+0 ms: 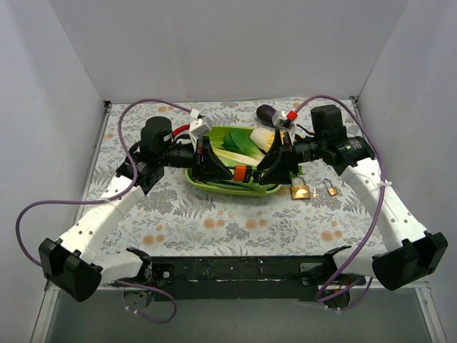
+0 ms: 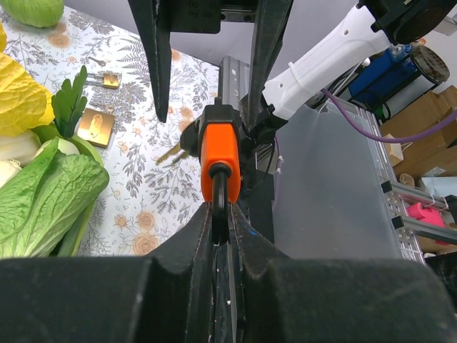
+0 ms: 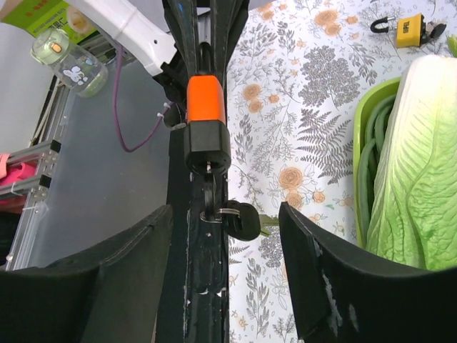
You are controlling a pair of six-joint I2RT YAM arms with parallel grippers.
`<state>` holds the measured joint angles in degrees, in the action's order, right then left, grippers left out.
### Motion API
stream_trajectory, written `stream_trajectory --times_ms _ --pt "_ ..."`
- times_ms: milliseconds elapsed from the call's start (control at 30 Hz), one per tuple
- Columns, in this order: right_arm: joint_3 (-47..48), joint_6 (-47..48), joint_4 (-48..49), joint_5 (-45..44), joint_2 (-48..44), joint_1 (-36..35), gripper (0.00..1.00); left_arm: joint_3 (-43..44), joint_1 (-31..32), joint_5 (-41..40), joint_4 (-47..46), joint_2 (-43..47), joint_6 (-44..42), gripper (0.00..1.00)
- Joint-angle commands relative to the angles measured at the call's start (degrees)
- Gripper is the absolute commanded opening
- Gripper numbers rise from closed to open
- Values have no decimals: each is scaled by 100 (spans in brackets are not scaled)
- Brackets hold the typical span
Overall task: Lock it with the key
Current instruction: Lock the lock, then place the key at the corner of the board.
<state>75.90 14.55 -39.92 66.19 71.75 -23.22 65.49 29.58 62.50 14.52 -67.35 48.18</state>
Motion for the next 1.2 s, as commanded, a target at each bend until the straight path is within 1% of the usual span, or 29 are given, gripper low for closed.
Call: stream_trajectory --times_ms 0,100,200,233,300,333,400,533,600,667,767,833,867,900,933,967,1000,1067,1100,1133,1167 --pt "232 -303 354 271 -3 -7 65 262 21 210 -195 20 -63 0" --pt "232 -189 248 148 67 -95 59 288 74 184 -195 -23 -81 0" --pt "241 -154 239 60 94 -147 49 297 109 166 -187 -41 -90 0" --pt "250 -145 222 34 103 -165 40 280 109 157 -195 -32 -99 0" --pt "285 -128 161 -1 129 -165 30 271 109 157 -196 -6 -99 0" --pt "303 -84 82 -36 147 -165 18 262 118 149 -196 -6 -99 0" --pt "364 171 -242 -106 173 -165 2 227 118 96 -204 11 -99 0" --pt "426 619 -787 -414 199 -113 1 183 48 8 -187 20 -99 0" --pt "452 820 -990 -406 243 10 1 166 -31 34 -178 20 -72 0" --pt "548 1075 -1464 -309 305 326 1 174 -215 113 -152 -15 -98 0" --pt "724 1796 -2316 -283 472 748 1 227 -436 227 -91 -58 -239 0" --pt "777 2340 -2694 -204 612 1152 1 341 -523 227 -55 -111 -327 0" --pt "847 2516 -3131 -195 656 1310 1 385 -550 245 -55 -164 -327 0" --pt "891 2718 -3318 -203 778 1651 1 411 -559 254 -38 -199 -336 0" --pt "944 2920 -3503 -325 814 1863 1 429 -559 271 -37 -208 -353 0" --pt "918 2931 -3505 -466 823 2091 1 420 -559 271 -37 -208 -371 0" --pt "883 3001 -3505 -563 780 2677 1 403 -559 271 -46 -191 -362 0" --pt "830 3343 -3505 -1054 710 3138 1 324 -559 254 -72 -156 -345 0" --pt "804 3457 -3505 -1282 674 3505 1 289 -568 271 -81 -138 -345 0" --pt "760 3737 -3505 -1728 657 3700 1 245 -568 263 -81 -120 -345 0" --pt "708 3862 -3505 -1915 639 3902 1 227 -559 271 -81 -120 -353 0"
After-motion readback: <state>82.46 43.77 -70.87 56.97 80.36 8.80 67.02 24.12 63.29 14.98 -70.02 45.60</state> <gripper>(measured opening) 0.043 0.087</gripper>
